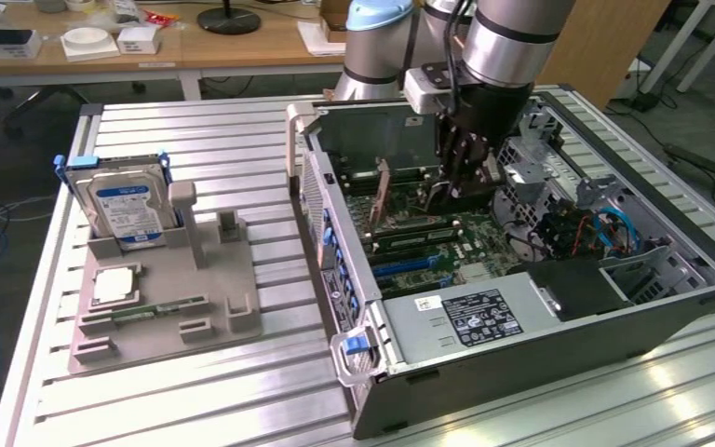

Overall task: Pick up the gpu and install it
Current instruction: 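Insert the gpu into the slot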

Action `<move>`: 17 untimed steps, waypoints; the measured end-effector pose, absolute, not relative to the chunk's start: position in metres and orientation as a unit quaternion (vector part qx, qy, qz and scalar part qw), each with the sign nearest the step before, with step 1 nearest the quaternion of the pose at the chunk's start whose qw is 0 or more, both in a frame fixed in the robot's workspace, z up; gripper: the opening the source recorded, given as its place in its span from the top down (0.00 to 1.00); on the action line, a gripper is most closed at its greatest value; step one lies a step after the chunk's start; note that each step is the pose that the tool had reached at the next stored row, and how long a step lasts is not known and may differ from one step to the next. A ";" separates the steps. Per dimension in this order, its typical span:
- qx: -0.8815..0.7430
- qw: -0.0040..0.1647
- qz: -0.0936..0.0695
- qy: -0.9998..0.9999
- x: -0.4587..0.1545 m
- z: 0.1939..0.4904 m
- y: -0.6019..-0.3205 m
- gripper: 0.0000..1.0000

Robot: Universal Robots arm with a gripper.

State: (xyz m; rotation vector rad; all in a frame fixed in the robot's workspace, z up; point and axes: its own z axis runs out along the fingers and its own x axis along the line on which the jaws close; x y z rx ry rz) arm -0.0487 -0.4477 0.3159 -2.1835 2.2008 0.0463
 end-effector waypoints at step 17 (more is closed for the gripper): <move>-0.696 0.021 0.015 0.718 -0.059 0.305 -0.460 0.74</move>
